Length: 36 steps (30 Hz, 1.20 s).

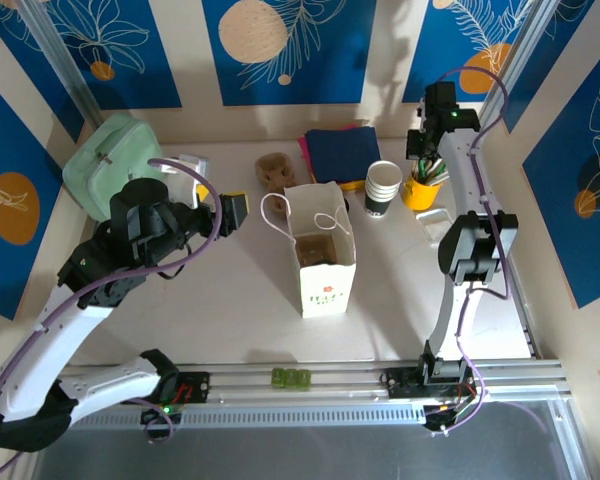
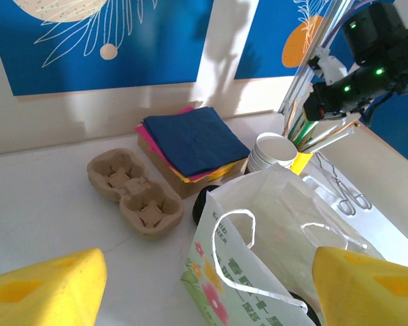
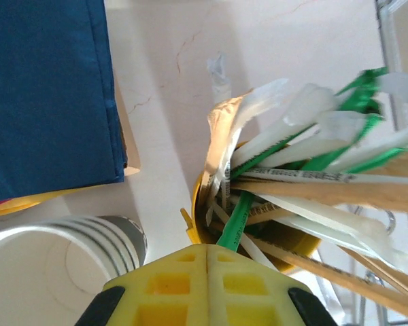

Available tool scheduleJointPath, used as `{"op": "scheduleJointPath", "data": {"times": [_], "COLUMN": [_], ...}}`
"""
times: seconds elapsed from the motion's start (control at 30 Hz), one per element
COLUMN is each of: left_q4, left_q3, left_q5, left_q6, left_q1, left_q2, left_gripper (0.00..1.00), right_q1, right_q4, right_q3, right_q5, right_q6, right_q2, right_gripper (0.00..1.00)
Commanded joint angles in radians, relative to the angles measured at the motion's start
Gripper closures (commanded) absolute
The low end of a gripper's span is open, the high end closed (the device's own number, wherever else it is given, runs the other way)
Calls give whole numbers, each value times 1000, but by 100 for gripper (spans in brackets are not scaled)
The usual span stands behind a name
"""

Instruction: Pack the takeout coffee

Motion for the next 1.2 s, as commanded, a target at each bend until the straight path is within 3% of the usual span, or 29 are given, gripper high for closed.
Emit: {"op": "scheduleJointPath", "data": {"times": [0.0, 0.23, 0.43, 0.77, 0.97, 1.17], "left_q4": [18, 27, 16, 15, 15, 5], "left_q3": [-1, -39, -67, -91, -100, -97], "left_q5": [-5, -20, -42, -33, -27, -23], "left_q6": [-11, -19, -22, -37, -46, -51], "left_q1": [8, 10, 9, 9, 9, 9], "left_q2": [-18, -32, -40, -41, -50, -59], "left_gripper": [20, 20, 20, 20, 20, 20], "right_q1": [15, 49, 63, 107, 177, 255], "right_q4": [-50, -152, -249, -289, -243, -202], "right_q3": [58, 116, 191, 297, 310, 292], "right_q5": [26, 7, -168, -609, -734, -765], "right_q6": [15, 30, 68, 163, 215, 238], "right_q2": [-110, -244, -364, -486, -491, -435], "right_gripper": [100, 100, 100, 100, 100, 100]}}
